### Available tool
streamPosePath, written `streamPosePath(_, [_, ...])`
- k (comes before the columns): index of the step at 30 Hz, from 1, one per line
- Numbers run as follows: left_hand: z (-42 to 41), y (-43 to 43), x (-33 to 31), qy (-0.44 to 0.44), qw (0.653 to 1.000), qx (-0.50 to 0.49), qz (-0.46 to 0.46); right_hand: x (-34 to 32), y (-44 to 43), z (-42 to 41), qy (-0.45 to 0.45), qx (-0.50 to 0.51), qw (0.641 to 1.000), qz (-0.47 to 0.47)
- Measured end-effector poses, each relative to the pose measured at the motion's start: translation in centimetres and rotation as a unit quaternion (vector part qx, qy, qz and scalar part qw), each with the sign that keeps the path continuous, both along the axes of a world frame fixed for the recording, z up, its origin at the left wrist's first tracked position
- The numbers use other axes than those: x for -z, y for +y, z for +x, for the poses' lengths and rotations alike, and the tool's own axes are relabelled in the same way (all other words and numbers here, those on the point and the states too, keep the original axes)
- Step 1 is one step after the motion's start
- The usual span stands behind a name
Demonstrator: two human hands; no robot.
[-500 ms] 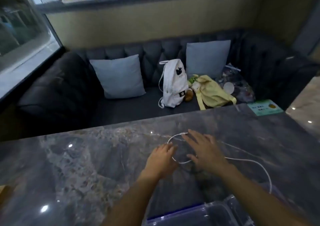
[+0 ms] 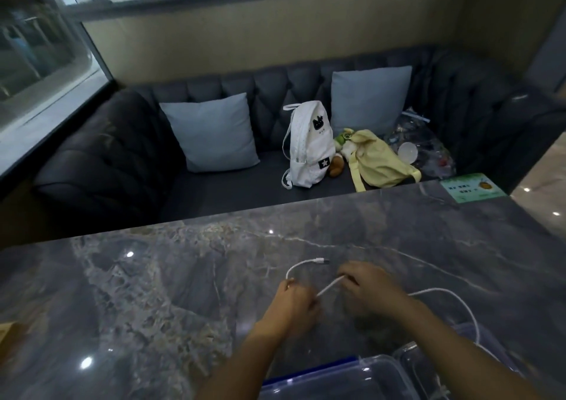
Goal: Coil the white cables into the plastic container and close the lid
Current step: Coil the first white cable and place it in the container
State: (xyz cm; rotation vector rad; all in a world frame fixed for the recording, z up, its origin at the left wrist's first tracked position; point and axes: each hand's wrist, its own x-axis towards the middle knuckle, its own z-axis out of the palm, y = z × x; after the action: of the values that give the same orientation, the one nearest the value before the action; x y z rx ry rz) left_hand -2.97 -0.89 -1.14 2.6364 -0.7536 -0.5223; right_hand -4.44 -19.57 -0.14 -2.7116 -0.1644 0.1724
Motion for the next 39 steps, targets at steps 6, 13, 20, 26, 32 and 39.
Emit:
streamPosePath(6, [-0.9, 1.3, -4.7, 0.114, 0.956, -0.105, -0.249, -5.5, 0.3, 0.3, -0.038, 0.040, 0.978, 0.203])
streamPosePath(13, [-2.4, 4.9, -11.5, 0.221, 0.890, -0.091, -0.389, -12.0, -0.3, -0.7, -0.100, 0.081, 0.920, 0.370])
streamPosePath(20, [-4.0, 6.4, -14.5, 0.244, 0.851, -0.177, -0.430, -13.7, -0.2, -2.4, -0.065, 0.108, 0.989, 0.080])
streamPosePath(26, [-5.7, 6.2, -15.7, 0.314, 0.789, -0.218, -0.481, -14.8, 4.8, -4.6, -0.101, -0.062, 0.986, 0.120])
streamPosePath(32, [-7.1, 7.5, -17.1, 0.410, 0.696, -0.142, -0.572, -16.2, 7.3, -5.5, -0.070, -0.072, 0.946, 0.308])
streamPosePath(39, [-8.5, 10.5, -17.4, 0.464, 0.612, -0.095, -0.633, -16.5, 6.3, -5.2, -0.128, 0.037, 0.897, 0.421])
